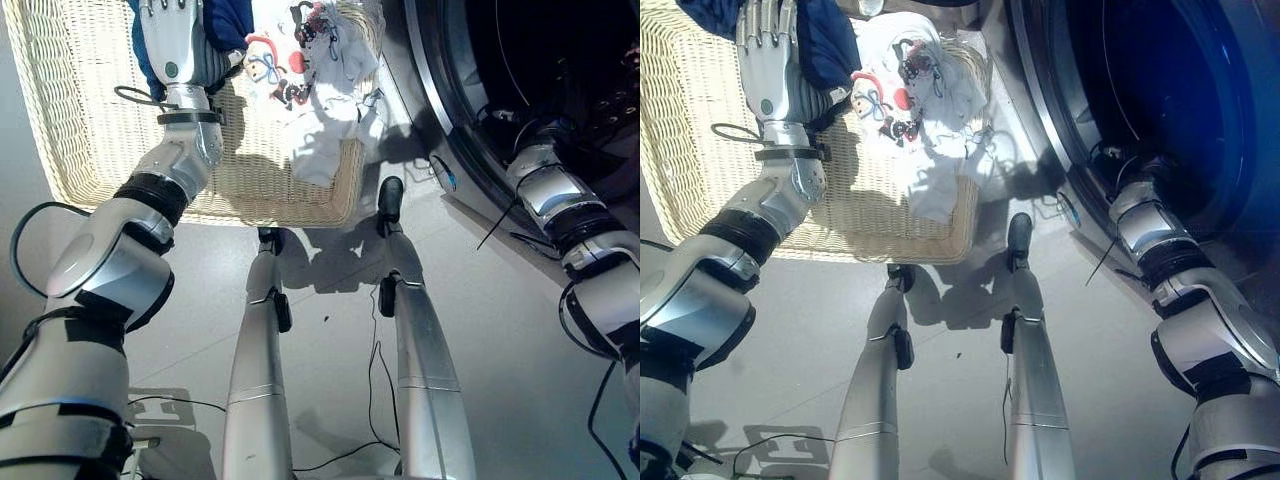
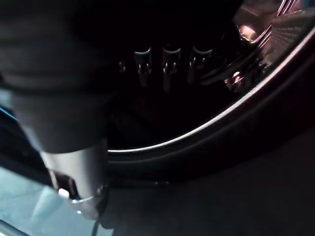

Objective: Put the clothes into the washing machine.

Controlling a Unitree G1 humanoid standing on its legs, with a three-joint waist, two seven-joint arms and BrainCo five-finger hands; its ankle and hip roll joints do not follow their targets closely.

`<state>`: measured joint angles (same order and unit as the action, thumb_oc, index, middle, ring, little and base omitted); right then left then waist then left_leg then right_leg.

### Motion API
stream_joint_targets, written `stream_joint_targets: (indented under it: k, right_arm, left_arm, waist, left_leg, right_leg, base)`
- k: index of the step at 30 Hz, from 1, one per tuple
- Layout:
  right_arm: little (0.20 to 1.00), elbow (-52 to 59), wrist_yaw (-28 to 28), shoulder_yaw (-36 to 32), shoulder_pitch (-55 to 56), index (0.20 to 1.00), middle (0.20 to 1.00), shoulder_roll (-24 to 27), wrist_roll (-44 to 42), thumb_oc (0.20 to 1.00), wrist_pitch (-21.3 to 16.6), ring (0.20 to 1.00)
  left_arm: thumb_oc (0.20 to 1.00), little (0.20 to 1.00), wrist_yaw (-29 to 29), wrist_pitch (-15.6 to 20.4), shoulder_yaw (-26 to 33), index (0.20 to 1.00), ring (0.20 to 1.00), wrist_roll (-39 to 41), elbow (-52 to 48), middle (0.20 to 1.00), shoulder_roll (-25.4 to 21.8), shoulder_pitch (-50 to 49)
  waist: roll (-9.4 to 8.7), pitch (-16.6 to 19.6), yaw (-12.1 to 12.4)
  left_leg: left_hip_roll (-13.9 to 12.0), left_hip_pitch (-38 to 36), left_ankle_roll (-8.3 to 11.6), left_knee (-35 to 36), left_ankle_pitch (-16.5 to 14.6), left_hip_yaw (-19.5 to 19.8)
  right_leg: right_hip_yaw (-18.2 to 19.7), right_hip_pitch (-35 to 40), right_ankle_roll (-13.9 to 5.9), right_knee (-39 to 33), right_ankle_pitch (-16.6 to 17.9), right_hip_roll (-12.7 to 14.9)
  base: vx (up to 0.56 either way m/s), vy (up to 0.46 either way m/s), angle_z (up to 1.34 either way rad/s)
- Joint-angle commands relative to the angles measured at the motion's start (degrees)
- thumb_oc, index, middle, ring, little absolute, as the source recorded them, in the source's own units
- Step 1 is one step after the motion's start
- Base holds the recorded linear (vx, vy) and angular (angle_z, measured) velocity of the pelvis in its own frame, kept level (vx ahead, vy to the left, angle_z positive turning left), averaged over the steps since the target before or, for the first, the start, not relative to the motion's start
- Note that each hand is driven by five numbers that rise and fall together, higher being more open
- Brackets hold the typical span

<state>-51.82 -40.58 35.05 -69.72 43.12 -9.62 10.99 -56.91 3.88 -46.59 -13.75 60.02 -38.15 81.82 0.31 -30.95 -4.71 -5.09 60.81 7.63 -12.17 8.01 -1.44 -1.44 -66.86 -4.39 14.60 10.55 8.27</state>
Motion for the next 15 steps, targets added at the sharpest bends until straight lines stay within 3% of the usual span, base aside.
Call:
stream_joint_targets:
  k: [1, 4, 10, 11, 12, 15]
  right_arm:
    - [1.000, -0.3, -2.1, -0.7, 2.5, 1.000, 1.000, 1.0, 1.6, 1.000, -0.9, 1.000]
    - [1.000, 1.4, -2.8, -0.6, 2.7, 1.000, 1.000, 1.0, 0.9, 1.000, -1.2, 1.000]
    - [1.000, 3.7, -4.3, -2.0, 3.8, 1.000, 1.000, 1.1, -0.8, 1.000, -3.4, 1.000]
    - [1.000, 4.8, -4.7, -2.4, 3.9, 1.000, 1.000, 1.2, -0.8, 1.000, -3.6, 1.000]
    - [1.000, 6.1, -5.5, -2.9, 4.1, 1.000, 1.000, 1.3, -1.0, 1.000, -4.2, 1.000]
    - [1.000, 8.8, -6.8, -3.8, 4.7, 1.000, 1.000, 1.3, -1.0, 1.000, -4.8, 1.000]
  left_arm:
    - [1.000, 1.000, 1.2, -1.4, 4.8, 1.000, 1.000, 3.6, 4.1, 1.000, -0.6, 0.2]
    - [1.000, 1.000, 7.6, -1.8, 5.6, 1.000, 1.000, 7.5, 6.9, 1.000, -1.0, -0.4]
    - [1.000, 1.000, 14.0, -3.2, 6.1, 1.000, 1.000, 9.3, 7.5, 1.000, -1.1, -1.5]
    - [0.517, 0.517, 15.8, -3.3, 6.1, 0.517, 0.517, 9.9, 7.7, 0.517, -1.2, -1.7]
    - [0.200, 0.200, 17.5, -3.3, 6.0, 0.200, 0.200, 11.3, 7.7, 0.200, -1.1, -1.9]
    - [0.200, 0.200, 19.0, -3.0, 7.1, 0.200, 0.200, 12.1, 7.2, 0.200, -1.1, -2.9]
  waist:
    - [-0.36, 1.2, -0.3]
    - [-0.71, 1.2, -0.6]
    - [-0.78, 1.2, -0.8]
    - [-0.77, 1.2, -0.9]
    - [-0.71, 1.2, -1.0]
    - [-0.58, 1.2, -1.2]
  left_leg:
    - [3.7, -0.2, -1.82, -1.6, -3.2, -0.3]
    - [3.3, 0.1, -1.65, -1.7, -3.1, -0.4]
    - [3.2, 0.0, -1.68, -1.5, -3.0, -0.6]
    - [3.3, 0.1, -1.66, -1.7, -3.1, -0.6]
    - [3.4, 0.1, -1.75, -1.6, -3.0, -0.7]
    - [3.4, 0.1, -1.74, -1.7, -3.2, -0.8]
  right_leg:
    - [-4.4, 1.5, -3.85, 3.4, -3.5, -5.3]
    - [-4.1, 1.3, -3.75, 3.5, -3.7, -5.4]
    - [-3.9, 1.3, -3.80, 3.5, -3.7, -5.6]
    - [-3.9, 1.3, -3.82, 3.6, -3.7, -5.6]
    - [-3.9, 1.4, -3.83, 3.4, -3.7, -5.6]
    - [-3.7, 1.2, -3.82, 3.5, -3.8, -5.7]
  base:
    - [0.00, 0.000, 0.00]
    - [0.00, 0.000, 0.00]
    - [0.00, 0.000, 0.00]
    - [0.00, 0.000, 0.00]
    - [0.00, 0.000, 0.00]
    - [0.00, 0.000, 0.00]
